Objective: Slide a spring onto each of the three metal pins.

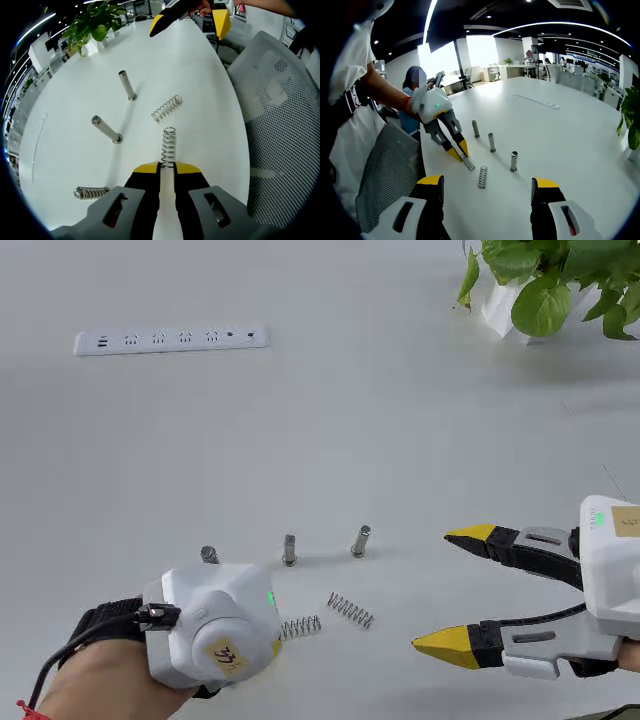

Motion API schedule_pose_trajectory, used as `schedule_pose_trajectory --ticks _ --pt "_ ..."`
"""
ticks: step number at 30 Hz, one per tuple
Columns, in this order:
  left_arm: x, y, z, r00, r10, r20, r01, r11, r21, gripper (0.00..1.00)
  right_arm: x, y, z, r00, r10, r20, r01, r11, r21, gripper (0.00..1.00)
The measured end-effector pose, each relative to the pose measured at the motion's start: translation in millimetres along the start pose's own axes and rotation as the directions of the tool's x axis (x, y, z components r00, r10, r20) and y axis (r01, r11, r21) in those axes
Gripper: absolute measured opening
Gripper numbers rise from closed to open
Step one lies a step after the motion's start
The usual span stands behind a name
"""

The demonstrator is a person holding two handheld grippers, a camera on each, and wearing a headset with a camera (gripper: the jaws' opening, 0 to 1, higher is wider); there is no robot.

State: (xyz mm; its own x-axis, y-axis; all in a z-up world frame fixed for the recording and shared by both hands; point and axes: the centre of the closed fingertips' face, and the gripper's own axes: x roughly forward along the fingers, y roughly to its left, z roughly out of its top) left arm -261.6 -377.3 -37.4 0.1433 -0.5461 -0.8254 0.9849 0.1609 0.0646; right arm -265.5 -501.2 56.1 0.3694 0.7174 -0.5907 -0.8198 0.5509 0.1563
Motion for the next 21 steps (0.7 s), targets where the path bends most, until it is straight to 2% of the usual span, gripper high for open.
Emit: schedule_pose_trajectory --ticks 11,16,21 --pt "-6.6 -3.3 0.9 0.9995 -0.001 0.030 0.001 1.000 -0.016 0.06 8.3 8.1 4.6 0.9997 0.022 -0.007 -0.023 1.000 -0.011 0.69" --pt "-14.3 -3.5 4.1 0.9980 0.007 0.063 -0.004 0.999 -0.037 0.06 11.6 12.7 11.1 0.9994 0.035 -0.006 -0.035 0.999 -0.022 0.69" --pt "-25.7 -3.3 11.8 0.9929 0.016 0.118 -0.008 0.998 -0.066 0.06 12.6 16.1 19.1 0.9989 0.046 -0.007 -0.046 0.998 -0.038 0.68"
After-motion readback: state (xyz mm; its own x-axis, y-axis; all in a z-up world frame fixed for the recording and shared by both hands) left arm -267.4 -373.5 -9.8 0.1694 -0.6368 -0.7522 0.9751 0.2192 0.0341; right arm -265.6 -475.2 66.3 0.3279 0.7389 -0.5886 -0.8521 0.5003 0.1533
